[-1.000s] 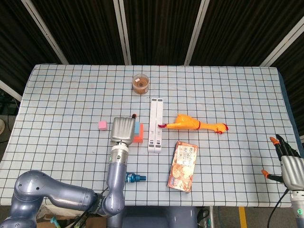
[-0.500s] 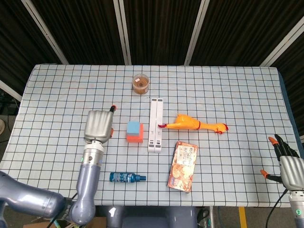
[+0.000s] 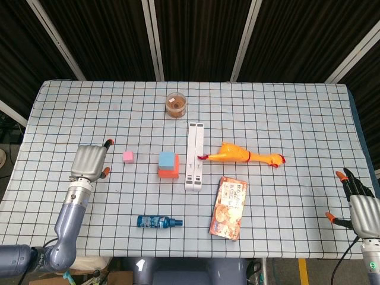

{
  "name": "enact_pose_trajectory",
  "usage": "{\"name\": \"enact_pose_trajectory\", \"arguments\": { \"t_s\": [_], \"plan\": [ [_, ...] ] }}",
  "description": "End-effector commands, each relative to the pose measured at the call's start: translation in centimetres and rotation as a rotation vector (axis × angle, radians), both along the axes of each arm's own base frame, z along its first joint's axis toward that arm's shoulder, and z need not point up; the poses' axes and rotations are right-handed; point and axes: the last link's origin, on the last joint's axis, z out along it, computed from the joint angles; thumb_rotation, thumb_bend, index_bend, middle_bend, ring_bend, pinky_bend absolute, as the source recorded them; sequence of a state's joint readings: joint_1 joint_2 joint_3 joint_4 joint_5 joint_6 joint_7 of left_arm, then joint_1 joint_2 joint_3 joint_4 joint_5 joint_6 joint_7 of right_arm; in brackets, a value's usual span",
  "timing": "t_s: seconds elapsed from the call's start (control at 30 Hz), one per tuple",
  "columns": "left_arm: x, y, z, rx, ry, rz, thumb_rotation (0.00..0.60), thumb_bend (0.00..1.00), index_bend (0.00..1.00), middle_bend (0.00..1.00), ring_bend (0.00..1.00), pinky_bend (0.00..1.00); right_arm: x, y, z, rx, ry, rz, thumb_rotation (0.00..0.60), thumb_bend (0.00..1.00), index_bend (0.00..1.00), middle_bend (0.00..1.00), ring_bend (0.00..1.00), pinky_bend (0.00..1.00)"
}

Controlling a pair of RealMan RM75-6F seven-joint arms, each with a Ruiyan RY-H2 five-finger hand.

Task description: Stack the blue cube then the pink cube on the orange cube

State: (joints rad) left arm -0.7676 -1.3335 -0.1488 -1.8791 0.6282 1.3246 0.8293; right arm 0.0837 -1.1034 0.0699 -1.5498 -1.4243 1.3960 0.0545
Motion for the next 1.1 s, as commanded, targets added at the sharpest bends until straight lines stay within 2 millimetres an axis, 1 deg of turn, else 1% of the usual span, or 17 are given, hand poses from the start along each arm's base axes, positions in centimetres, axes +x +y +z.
{"name": "enact_pose_trajectory", "arguments": {
  "t_s": [0.03, 0.17, 0.3, 0.47, 0.83, 1.1],
  "plan": [
    [-2.8, 0.6, -0.4, 0.006, -0.016, 0.061, 0.600, 0.32, 0.23, 0.91, 0.73, 0.73, 0.0, 0.0, -0.1, 0.004, 0.000, -0.001, 0.600, 0.04, 0.10, 0.05, 0.15, 0.25],
    [-3.7, 1.5, -1.1, 0.044, -0.042, 0.120, 0.600, 0.32, 0.24, 0.91, 0.73, 0.73, 0.0, 0.0, -0.3, 0.012, -0.002, -0.003, 0.600, 0.04, 0.10, 0.05, 0.15, 0.25],
    [-3.5, 2.3, -2.4, 0.043, -0.065, 0.154, 0.600, 0.32, 0.24, 0.91, 0.73, 0.73, -0.2, -0.1, -0.4, 0.019, -0.001, -0.009, 0.600, 0.04, 0.10, 0.05, 0.15, 0.25],
    [-2.7, 2.6, -3.8, 0.022, -0.070, 0.176, 0.600, 0.31, 0.25, 0.91, 0.73, 0.73, -0.2, -0.2, -0.4, 0.014, -0.003, -0.010, 0.600, 0.04, 0.10, 0.05, 0.15, 0.25],
    [-0.1, 3.8, -5.4, 0.025, -0.077, 0.202, 0.600, 0.31, 0.26, 0.91, 0.73, 0.73, -0.4, -0.3, -0.6, 0.025, -0.002, -0.017, 0.600, 0.04, 0.10, 0.05, 0.15, 0.25],
    [0.8, 4.5, -6.4, 0.004, -0.017, 0.191, 0.600, 0.31, 0.26, 0.91, 0.73, 0.73, -0.5, -0.3, -0.5, 0.020, -0.004, -0.019, 0.600, 0.04, 0.10, 0.05, 0.15, 0.25]
  ]
}}
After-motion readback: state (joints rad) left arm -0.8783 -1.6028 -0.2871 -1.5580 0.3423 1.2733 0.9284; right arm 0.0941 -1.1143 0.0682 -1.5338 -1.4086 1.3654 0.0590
